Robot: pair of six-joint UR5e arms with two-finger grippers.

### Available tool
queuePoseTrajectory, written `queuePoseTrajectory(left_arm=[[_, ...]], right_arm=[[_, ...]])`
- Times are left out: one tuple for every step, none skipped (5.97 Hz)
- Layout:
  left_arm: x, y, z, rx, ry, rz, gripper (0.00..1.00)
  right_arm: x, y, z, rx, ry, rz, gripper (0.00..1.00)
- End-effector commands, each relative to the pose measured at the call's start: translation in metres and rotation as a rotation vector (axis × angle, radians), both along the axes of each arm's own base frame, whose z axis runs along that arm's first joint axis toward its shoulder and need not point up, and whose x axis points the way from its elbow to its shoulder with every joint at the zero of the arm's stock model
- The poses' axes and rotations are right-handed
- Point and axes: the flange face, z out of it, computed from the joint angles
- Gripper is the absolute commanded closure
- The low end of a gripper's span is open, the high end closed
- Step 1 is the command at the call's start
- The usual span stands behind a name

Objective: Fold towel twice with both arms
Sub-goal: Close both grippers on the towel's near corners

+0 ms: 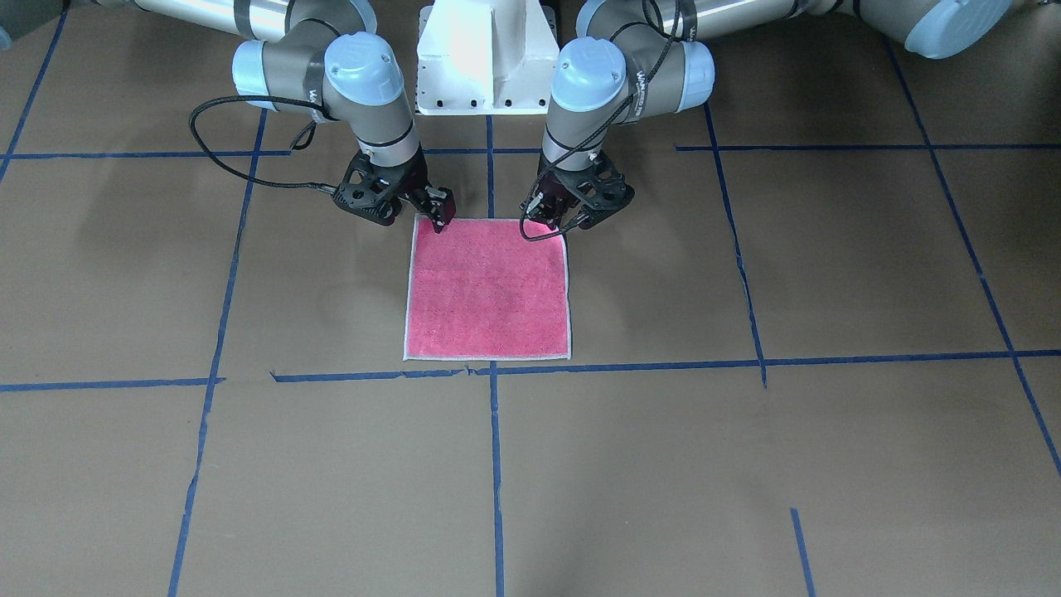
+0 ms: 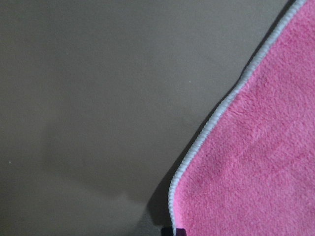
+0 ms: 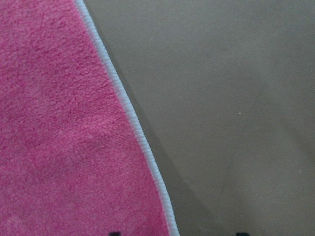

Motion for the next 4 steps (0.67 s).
queuePoseTrajectory(left_arm=[[-0.0002, 0.0000, -0.0007, 0.001, 0.001, -0.001, 0.93], [-0.0002, 0.0000, -0.0007, 0.001, 0.001, -0.001, 0.93], [-0.0002, 0.0000, -0.0007, 0.001, 0.001, -0.001, 0.93], [-0.0002, 0.0001, -0.0007, 0.001, 0.001, 0.000, 0.93]], right_arm=[[-0.0030, 0.0046, 0.0018, -0.001, 0.004, -0.006, 0.17], [-0.0032, 0.0047, 0.0009, -0.002, 0.003, -0.007, 0.23], [-0.0032, 0.0047, 0.0007, -0.001, 0.002, -0.007, 0.31], [-0.0027, 0.0039, 0.0007, -0.001, 0.002, -0.005, 0.37]])
